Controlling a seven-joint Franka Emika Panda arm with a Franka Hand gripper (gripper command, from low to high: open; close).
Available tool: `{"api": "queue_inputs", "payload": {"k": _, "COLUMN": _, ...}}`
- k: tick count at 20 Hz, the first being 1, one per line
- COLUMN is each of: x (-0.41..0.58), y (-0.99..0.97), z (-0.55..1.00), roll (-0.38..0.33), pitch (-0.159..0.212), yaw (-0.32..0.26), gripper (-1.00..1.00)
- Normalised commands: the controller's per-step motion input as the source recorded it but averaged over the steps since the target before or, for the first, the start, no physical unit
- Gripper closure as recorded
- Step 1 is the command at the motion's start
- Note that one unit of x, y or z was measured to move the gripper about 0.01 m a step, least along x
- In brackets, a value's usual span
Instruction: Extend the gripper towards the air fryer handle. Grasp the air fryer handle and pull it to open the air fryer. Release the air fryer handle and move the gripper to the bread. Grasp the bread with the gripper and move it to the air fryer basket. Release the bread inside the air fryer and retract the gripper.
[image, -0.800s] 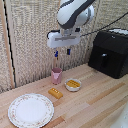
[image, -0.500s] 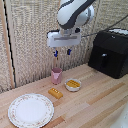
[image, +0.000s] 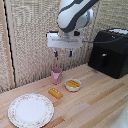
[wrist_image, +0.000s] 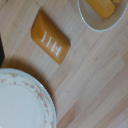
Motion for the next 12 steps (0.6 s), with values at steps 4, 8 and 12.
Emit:
{"api": "queue_inputs", "payload": {"k": 4, "x": 0.163, "y": -0.15, "z": 0.0, "roll": -0.331, "pitch": -0.077, "yaw": -0.194, "gripper": -1.0}}
{"api": "queue_inputs", "payload": {"k": 8, "x": 0.082, "y": -0.19, "z": -0.03, "roll": -0.362, "pitch": -0.102, "yaw": -0.158, "gripper": -1.0}}
{"api": "queue_inputs", "payload": {"k": 12, "x": 0.065, "y": -0.19, "z": -0.03, "roll": -0.364, "pitch": -0.107, "yaw": -0.152, "gripper": -1.0}}
